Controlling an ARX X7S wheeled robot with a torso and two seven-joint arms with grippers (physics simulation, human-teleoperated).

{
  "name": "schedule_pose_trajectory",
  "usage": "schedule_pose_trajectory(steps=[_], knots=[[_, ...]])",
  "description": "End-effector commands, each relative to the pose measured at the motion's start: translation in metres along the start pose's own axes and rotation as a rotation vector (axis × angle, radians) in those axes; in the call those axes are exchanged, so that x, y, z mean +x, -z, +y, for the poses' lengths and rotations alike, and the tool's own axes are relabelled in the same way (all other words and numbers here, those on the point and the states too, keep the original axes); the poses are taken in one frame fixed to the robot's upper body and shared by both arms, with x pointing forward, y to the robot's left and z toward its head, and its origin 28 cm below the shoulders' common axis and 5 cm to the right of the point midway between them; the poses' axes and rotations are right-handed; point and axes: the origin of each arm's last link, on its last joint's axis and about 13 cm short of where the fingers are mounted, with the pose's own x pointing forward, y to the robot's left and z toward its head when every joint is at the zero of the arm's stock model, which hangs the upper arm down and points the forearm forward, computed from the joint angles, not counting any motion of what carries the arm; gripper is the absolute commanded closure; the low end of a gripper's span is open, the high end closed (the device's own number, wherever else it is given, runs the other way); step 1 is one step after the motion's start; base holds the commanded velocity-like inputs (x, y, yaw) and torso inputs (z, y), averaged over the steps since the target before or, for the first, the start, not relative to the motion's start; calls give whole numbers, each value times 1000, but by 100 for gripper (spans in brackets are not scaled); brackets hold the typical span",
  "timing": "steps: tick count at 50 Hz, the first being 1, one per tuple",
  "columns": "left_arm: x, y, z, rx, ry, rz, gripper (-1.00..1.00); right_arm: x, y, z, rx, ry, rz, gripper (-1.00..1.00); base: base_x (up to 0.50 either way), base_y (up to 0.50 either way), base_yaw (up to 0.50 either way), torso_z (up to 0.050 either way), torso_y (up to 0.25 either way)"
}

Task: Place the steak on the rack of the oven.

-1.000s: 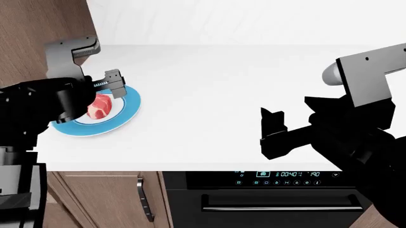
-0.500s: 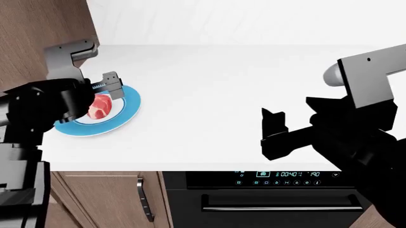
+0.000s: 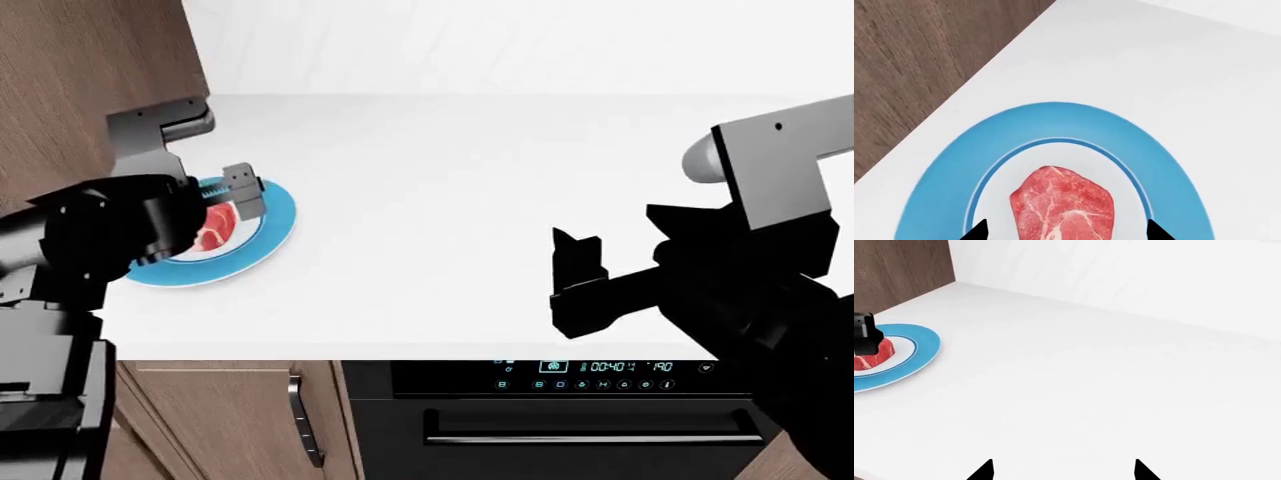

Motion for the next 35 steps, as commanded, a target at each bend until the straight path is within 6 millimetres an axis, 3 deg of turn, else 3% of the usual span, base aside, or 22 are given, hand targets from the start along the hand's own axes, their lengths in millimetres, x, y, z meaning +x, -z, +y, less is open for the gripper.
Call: schedule_pose_trajectory(steps=[1,35], knots=[[4,3,-1,3,4,7,-100,0,1,0,3,4,0,-100,0,0,0,0,0],[17,10,-5,8,-19,30,-100,2,5,0,7,-4,2,-100,0,0,0,0,0]])
